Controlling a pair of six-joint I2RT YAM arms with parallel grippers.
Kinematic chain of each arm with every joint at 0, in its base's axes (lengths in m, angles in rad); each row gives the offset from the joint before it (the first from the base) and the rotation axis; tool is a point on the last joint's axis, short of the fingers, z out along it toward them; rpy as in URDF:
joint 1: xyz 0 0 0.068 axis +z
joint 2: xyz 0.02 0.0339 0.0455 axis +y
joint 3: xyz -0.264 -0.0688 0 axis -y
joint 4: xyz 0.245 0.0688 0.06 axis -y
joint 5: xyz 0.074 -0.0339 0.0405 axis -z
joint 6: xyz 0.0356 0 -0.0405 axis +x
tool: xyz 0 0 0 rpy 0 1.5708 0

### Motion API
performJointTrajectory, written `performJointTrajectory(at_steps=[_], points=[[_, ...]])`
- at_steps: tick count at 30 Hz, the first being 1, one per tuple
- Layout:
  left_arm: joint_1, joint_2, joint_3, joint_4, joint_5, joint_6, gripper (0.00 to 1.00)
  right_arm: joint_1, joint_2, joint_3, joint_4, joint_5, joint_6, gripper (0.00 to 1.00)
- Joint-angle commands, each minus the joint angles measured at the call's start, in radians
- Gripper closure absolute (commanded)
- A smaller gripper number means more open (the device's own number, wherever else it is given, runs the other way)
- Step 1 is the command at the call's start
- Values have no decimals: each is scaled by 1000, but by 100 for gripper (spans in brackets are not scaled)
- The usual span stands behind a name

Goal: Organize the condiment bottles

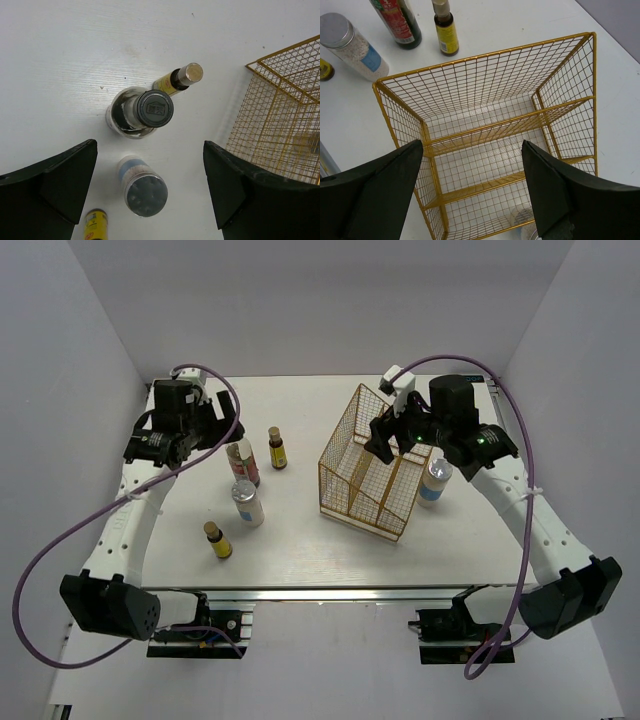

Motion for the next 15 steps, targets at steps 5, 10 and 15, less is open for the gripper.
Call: performJointTrajectory(at_steps=[5,10,15], points=[[-101,83,3,80,-125,71,4,6,-68,-28,71,38,30,14],[-130,137,15,102,-228,66,16,6,-85,-45,84,54,27,15],[-144,160,13,110,-302,57,25,5,-98,-67,87,67,24,16]])
